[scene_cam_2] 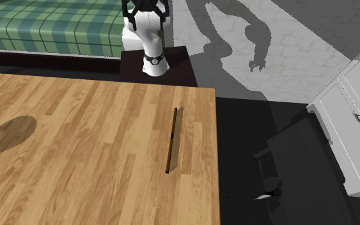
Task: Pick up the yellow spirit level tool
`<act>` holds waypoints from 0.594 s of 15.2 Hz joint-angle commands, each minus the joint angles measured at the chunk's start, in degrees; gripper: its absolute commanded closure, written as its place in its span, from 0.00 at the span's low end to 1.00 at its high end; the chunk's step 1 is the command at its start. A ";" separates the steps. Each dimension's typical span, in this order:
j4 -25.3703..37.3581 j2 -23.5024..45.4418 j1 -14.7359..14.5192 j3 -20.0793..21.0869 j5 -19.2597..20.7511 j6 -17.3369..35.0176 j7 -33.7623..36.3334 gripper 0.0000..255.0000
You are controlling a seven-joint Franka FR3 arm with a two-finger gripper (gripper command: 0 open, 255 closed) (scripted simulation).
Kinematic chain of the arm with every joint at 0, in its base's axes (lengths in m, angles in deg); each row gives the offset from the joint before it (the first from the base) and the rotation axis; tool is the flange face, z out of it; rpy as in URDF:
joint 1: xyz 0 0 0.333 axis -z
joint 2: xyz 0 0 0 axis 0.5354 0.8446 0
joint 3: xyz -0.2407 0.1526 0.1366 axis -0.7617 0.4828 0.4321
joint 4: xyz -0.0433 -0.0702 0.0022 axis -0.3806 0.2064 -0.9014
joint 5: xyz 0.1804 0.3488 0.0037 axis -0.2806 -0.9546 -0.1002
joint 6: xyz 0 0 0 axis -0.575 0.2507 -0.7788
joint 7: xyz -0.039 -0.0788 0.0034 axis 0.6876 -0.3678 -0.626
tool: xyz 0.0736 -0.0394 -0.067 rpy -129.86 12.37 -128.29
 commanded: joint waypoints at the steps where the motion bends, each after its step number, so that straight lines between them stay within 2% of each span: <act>1: 0.00 0.00 0.00 0.00 0.00 0.00 0.00 0.00; 9: -6.63 9.85 0.22 1.67 -0.87 15.21 3.29 0.00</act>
